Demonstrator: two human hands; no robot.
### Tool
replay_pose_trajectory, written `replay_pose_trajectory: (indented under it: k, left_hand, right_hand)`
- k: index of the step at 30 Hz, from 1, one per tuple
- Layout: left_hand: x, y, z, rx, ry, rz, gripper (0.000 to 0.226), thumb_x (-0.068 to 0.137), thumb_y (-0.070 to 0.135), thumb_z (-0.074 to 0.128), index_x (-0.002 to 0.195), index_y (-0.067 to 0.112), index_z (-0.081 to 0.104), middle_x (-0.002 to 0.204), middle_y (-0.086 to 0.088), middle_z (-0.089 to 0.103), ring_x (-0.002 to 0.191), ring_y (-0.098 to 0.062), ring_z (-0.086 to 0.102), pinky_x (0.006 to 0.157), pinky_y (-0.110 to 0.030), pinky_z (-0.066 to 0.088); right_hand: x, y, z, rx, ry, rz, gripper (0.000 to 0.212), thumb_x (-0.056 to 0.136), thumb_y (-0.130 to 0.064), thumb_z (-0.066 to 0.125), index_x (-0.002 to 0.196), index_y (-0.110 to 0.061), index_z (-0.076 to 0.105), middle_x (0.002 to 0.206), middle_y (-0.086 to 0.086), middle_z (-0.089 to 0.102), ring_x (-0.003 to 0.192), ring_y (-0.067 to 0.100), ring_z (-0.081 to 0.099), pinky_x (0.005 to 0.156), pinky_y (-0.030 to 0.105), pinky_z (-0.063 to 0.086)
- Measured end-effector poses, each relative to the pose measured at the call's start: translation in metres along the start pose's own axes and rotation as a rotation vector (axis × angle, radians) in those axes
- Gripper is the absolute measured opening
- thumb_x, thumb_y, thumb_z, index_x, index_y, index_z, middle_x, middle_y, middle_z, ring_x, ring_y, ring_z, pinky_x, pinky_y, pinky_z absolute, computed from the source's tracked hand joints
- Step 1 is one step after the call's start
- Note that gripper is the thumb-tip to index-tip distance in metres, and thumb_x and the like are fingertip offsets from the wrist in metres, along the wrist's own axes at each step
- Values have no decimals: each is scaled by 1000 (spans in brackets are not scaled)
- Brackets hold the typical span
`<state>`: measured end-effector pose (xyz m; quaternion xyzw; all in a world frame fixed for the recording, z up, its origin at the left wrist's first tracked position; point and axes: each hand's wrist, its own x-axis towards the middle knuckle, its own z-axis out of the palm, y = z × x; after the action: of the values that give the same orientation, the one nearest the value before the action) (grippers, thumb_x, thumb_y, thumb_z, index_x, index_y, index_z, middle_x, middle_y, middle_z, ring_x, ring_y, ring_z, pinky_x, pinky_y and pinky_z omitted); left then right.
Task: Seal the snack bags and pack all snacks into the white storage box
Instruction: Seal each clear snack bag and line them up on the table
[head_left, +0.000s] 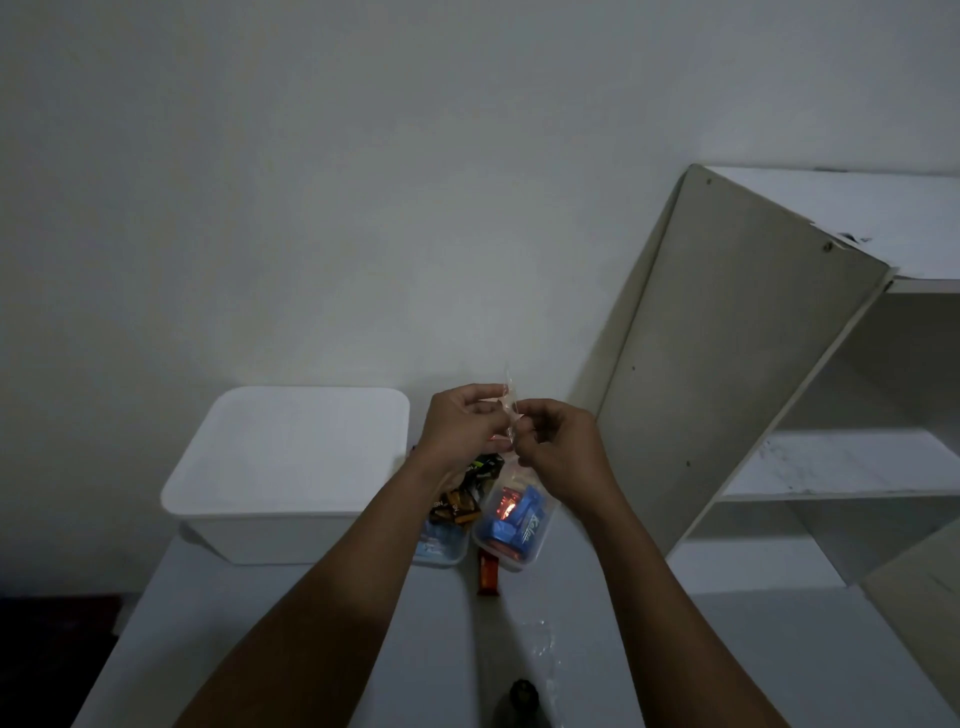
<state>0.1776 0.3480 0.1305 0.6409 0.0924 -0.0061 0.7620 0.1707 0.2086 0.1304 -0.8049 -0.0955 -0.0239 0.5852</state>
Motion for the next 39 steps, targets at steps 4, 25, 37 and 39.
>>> replay_pose_trajectory:
  k: [4, 25, 37, 39]
  left_hand:
    - [3, -1, 3, -10, 62, -18, 8, 89, 7, 67, 95, 7, 73, 90, -19, 73, 66, -24, 70, 60, -36, 59]
    - [6, -12, 4, 41, 61, 69, 12, 90, 15, 70, 89, 3, 73, 73, -15, 71, 67, -22, 67, 70, -44, 62]
    - [7, -11, 3, 61, -8, 65, 8, 93, 11, 65, 91, 7, 72, 76, -12, 70, 72, -19, 69, 72, -37, 62]
    - [6, -10, 3, -2, 25, 46, 9, 93, 8, 63, 89, 6, 71, 82, -14, 71, 78, -23, 71, 73, -37, 62]
  right_hand:
    - [1, 5, 3, -61, 34, 27, 26, 85, 3, 63, 99, -18, 69, 79, 4, 70, 67, 18, 65, 64, 39, 60]
    - [12, 14, 12, -178, 148, -24, 22, 98, -17, 55, 86, -12, 72, 70, -6, 67, 62, 3, 59, 58, 13, 44]
    - [18, 18, 18, -62, 203, 41, 31, 101, -18, 49, 82, -6, 69, 68, 6, 66, 60, 13, 58, 57, 26, 44]
    - [14, 17, 16, 25, 166, 46, 28, 101, -19, 50, 90, -8, 72, 77, 6, 71, 66, 13, 63, 61, 28, 48]
